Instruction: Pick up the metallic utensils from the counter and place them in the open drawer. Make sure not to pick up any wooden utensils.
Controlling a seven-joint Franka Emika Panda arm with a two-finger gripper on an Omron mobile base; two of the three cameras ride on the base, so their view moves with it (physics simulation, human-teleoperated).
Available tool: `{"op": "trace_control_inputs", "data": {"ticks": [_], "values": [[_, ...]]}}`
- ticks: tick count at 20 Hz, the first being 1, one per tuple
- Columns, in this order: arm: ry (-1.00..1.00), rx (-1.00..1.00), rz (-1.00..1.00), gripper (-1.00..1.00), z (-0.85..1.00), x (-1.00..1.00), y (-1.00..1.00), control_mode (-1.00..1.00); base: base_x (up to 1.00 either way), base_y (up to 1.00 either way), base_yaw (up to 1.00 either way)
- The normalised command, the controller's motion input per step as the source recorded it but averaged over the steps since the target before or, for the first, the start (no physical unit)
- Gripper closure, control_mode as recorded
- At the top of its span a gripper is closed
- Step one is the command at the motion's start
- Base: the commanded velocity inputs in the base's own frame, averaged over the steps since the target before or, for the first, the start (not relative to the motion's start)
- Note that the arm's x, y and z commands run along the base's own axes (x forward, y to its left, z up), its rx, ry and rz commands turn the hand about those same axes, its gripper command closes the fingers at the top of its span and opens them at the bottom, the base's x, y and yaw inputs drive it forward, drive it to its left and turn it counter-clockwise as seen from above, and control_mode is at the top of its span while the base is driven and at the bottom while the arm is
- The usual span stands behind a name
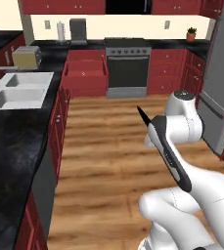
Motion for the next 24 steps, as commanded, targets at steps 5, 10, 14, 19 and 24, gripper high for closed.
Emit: {"op": "trace_control_inputs", "data": {"ticks": [5, 10, 14, 19, 24], "values": [[0.00, 0.00, 0.00, 1.00, 0.00, 0.00, 0.00, 1.00, 1.00, -0.13, 0.20], [0.00, 0.00, 0.00, 1.00, 0.00, 0.00, 0.00, 1.00, 1.00, -0.05, 0.14], [0.00, 0.00, 0.00, 1.00, 0.00, 0.00, 0.00, 1.00, 1.00, 0.00, 0.12], [0.00, 0.00, 0.00, 1.00, 0.00, 0.00, 0.00, 1.00, 1.00, 0.00, 0.12], [0.00, 0.00, 0.00, 1.00, 0.00, 0.00, 0.00, 1.00, 1.00, -0.06, 0.08]]}}
